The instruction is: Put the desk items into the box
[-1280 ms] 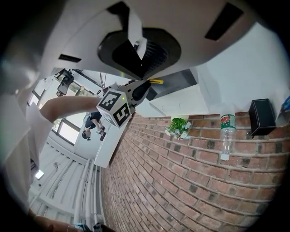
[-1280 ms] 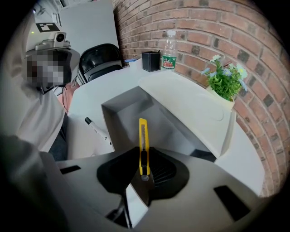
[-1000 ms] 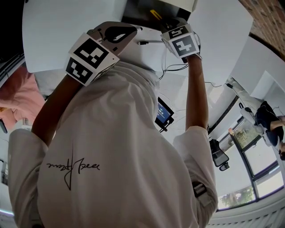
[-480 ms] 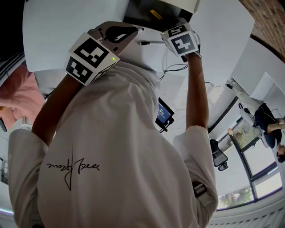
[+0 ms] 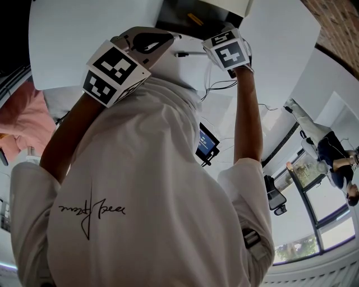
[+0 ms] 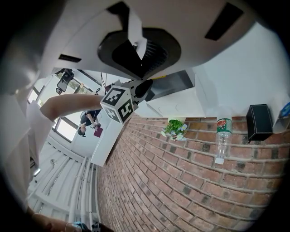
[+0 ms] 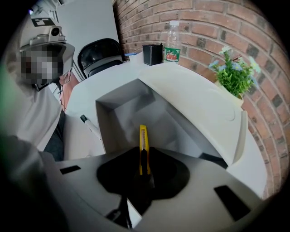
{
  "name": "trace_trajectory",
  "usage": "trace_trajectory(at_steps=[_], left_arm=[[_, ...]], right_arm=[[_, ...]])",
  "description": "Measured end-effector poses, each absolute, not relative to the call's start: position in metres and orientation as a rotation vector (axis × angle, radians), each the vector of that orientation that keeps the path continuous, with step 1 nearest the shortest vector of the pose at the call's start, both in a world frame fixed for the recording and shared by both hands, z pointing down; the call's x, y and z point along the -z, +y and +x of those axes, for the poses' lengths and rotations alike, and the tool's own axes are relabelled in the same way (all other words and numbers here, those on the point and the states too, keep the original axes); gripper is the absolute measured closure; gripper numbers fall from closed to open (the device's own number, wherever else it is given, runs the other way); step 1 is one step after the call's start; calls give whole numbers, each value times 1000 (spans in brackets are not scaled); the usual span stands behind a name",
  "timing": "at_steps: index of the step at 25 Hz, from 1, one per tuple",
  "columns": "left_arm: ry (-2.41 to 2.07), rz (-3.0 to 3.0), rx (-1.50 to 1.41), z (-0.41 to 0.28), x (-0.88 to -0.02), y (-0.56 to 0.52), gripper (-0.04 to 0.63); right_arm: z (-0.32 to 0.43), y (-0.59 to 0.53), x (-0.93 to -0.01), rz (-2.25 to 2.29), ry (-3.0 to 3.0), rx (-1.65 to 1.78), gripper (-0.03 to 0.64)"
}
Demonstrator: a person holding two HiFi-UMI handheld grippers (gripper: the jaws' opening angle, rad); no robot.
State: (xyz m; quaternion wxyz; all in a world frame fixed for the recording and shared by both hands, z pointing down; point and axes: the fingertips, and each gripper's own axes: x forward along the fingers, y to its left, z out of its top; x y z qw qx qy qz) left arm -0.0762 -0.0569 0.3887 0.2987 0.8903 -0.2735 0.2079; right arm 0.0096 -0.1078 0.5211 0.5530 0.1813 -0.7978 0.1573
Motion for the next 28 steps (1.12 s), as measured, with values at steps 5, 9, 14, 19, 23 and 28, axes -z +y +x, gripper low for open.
trace_trajectory(at_steps=[5,9,14,19,23,28], left_arm=[[-720,2370,-555,-75,-389,-55,594],[-718,2376,-558,-72,-387,-56,595],[-714,2394,-551,-68,-385,-57,594],[-709,2407,-557,-65,-382,-55,595],[-706,2420,-556,-63,-379,-55,595],[-697,2441,-561,-57,-375,-54,594]], right_arm=[[10,-106,-518,435,-1893,-379,532],[13,-106,-515,446,-1902,-390,529],[17,-107,-510,467,-1911,-394,512],[22,-105,-505,487,-1908,-366,514],[27,-104,-501,529,-1909,-368,528],[37,-101,-494,580,-1899,-353,532]])
